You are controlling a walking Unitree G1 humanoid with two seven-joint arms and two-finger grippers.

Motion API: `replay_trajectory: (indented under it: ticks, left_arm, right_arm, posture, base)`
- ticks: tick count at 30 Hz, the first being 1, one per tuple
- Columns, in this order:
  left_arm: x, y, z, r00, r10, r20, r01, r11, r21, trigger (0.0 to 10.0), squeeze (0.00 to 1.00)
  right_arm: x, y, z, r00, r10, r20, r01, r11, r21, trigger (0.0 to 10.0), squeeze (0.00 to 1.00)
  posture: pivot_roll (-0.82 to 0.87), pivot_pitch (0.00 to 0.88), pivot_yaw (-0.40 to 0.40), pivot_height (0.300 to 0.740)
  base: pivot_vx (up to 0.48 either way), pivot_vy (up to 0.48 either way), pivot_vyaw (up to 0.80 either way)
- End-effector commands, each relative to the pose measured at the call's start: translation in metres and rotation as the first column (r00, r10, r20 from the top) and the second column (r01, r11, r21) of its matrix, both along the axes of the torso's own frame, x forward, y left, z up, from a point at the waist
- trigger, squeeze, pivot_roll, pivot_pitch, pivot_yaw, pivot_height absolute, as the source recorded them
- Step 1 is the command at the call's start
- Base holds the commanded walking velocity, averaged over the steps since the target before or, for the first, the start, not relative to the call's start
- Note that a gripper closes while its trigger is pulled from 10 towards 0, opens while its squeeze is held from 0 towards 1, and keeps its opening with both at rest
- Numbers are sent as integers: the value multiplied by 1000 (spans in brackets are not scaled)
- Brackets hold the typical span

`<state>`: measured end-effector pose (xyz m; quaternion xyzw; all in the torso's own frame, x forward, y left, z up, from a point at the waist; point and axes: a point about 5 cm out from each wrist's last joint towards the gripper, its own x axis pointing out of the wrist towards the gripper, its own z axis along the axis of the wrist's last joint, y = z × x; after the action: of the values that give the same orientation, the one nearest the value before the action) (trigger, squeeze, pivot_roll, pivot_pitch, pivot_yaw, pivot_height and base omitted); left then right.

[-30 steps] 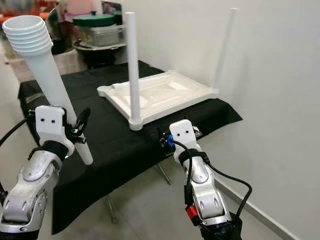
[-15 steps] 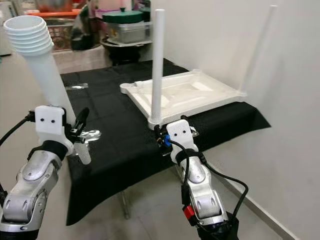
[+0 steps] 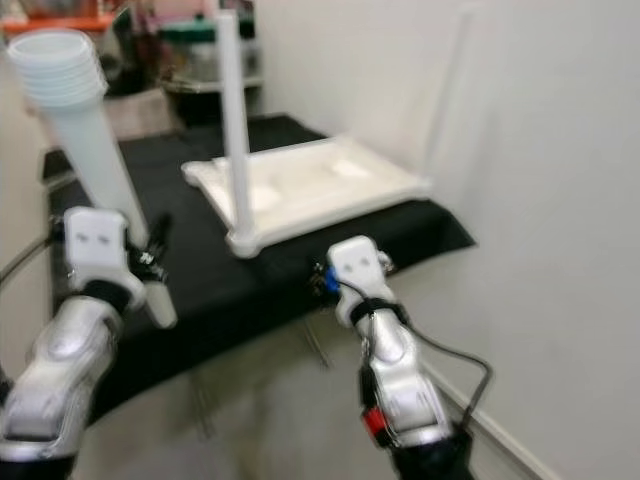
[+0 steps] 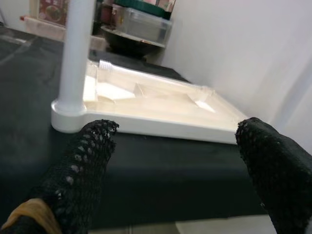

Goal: Building children table

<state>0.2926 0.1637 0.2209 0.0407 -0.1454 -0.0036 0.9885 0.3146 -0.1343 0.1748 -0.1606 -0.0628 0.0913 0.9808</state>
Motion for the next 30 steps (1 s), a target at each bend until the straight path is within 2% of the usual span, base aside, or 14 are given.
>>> replay_trajectory:
  ticks: [1,17,30]
  left_arm:
    - [1,-3,1,1000,-6,9,6,1000,2,10000,0]
    - [2,0,2,1000,5,16,-5,1000,-26,10000,0]
    - [2,0,-2,1000,3,3,-2,1000,-14,10000,0]
  right_arm:
    - [0,-6,-2,1000,-23,-7,23,1000,-19,10000,0]
    - [0,-6,-5,1000,-19,-19,18,1000,-24,10000,0]
    - [2,-3,-4,1000,-14,-15,14,1000,-15,10000,0]
  posture:
    - [24,0,-20,740]
    - [24,0,-17,740]
    - [28,0,-16,740]
  base:
    - [0,-360,0]
    - [0,-19,0]
    - [318,0,0]
